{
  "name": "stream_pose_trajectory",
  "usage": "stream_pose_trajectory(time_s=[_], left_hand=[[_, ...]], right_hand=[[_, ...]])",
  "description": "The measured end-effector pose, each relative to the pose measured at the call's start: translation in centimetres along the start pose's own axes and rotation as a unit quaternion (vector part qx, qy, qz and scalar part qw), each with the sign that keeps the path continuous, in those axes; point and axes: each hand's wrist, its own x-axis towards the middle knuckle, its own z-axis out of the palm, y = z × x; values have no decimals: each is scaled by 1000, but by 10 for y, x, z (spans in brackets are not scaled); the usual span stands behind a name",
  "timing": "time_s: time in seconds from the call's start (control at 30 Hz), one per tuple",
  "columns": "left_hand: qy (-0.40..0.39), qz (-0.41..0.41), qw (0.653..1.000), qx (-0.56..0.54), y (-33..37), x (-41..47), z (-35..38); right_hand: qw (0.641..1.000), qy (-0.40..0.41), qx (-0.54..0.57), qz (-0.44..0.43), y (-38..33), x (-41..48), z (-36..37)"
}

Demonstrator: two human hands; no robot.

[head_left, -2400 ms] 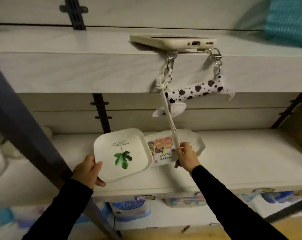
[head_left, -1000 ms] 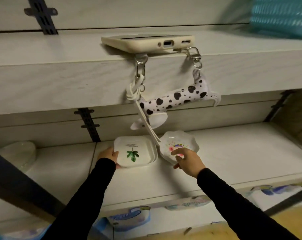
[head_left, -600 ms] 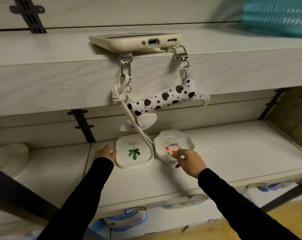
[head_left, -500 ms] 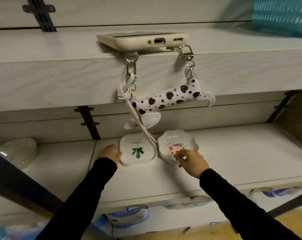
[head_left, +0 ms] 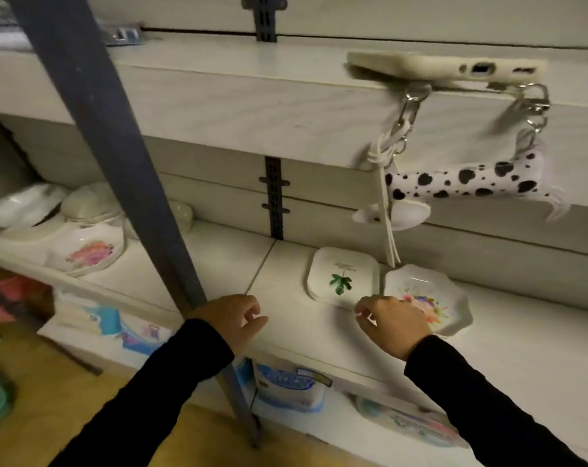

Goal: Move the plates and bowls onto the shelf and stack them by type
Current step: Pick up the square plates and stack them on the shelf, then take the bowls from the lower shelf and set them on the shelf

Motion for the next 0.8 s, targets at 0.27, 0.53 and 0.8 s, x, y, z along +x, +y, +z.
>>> stream_pose_trajectory(time_s=[0.27, 0.53, 0.8], left_hand=[[81, -61, 995, -26, -75, -55, -14], [99, -116, 988, -3, -207, -94, -35], [117, -111, 987, 11, -310, -119, -75]], right_hand=[[994, 0, -15, -106, -86, 7, -7], [994, 1, -6, -109, -200, -3, 10], [998, 0, 34, -60, -313, 7, 25]])
